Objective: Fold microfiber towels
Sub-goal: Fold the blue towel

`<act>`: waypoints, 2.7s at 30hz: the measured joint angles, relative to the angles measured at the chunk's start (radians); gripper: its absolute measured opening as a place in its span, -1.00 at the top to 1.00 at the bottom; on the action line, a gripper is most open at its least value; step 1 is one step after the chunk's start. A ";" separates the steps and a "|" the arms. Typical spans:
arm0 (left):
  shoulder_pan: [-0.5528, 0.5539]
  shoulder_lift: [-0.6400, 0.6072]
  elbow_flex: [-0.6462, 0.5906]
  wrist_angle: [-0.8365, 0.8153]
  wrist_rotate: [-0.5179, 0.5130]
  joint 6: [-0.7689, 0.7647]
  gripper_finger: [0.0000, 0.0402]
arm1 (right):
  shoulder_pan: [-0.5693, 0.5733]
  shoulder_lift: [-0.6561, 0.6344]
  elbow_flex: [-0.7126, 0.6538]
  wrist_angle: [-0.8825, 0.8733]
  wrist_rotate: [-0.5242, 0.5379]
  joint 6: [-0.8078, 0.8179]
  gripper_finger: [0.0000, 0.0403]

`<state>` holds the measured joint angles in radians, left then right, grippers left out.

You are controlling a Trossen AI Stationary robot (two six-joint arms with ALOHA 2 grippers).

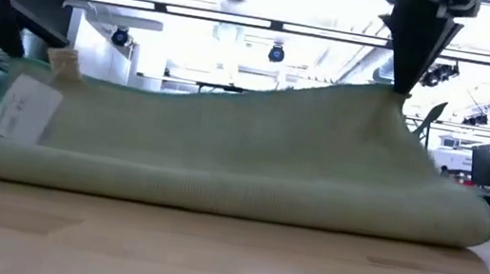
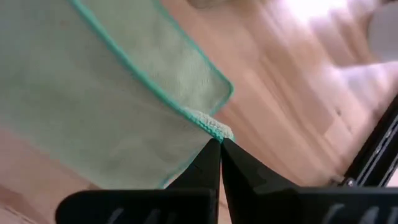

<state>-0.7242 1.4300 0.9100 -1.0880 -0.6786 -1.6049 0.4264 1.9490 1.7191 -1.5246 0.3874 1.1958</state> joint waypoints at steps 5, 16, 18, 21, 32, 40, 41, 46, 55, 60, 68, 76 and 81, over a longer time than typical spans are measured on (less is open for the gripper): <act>0.049 -0.001 -0.055 0.000 -0.031 -0.062 1.00 | -0.052 0.002 -0.099 0.049 -0.106 -0.031 1.00; 0.139 -0.001 -0.133 0.077 -0.081 -0.029 1.00 | -0.101 -0.008 -0.295 0.240 -0.113 0.016 1.00; 0.154 -0.001 -0.143 0.094 -0.081 -0.017 1.00 | -0.111 -0.008 -0.302 0.284 -0.109 0.016 1.00; 0.172 -0.001 -0.144 0.095 -0.089 -0.015 1.00 | -0.124 -0.008 -0.302 0.288 -0.107 0.006 1.00; 0.240 -0.001 -0.144 0.096 -0.111 0.112 1.00 | -0.169 -0.008 -0.302 0.280 -0.095 0.003 1.00; 0.267 -0.001 -0.144 0.096 -0.075 0.202 1.00 | -0.189 -0.008 -0.302 0.277 -0.046 -0.006 0.78; 0.267 -0.001 -0.144 0.096 -0.069 0.218 1.00 | -0.194 -0.008 -0.302 0.270 -0.042 -0.011 0.70; 0.266 -0.019 -0.141 0.095 -0.058 0.290 1.00 | -0.205 -0.015 -0.302 0.168 0.019 -0.067 0.28; 0.241 -0.159 -0.137 0.200 0.004 0.562 1.00 | -0.137 -0.258 -0.549 0.232 -0.044 0.009 -0.09; 0.191 -0.244 -0.186 0.351 -0.036 0.623 1.00 | -0.047 -0.505 -0.791 0.478 -0.091 0.213 -0.09; 0.207 -0.327 -0.443 0.907 0.146 0.639 1.00 | 0.015 -0.742 -1.047 0.938 -0.036 0.325 -0.09; 0.255 -0.288 -0.506 1.026 0.189 0.587 1.00 | 0.015 -0.745 -1.147 1.225 -0.035 0.323 -0.09; 0.261 -0.235 -0.505 1.034 0.231 0.569 1.00 | 0.015 -0.711 -1.147 1.260 -0.035 0.336 -0.09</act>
<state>-0.4628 1.1951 0.4046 -0.0538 -0.4471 -1.0363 0.4412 1.2382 0.5716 -0.2648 0.3519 1.5319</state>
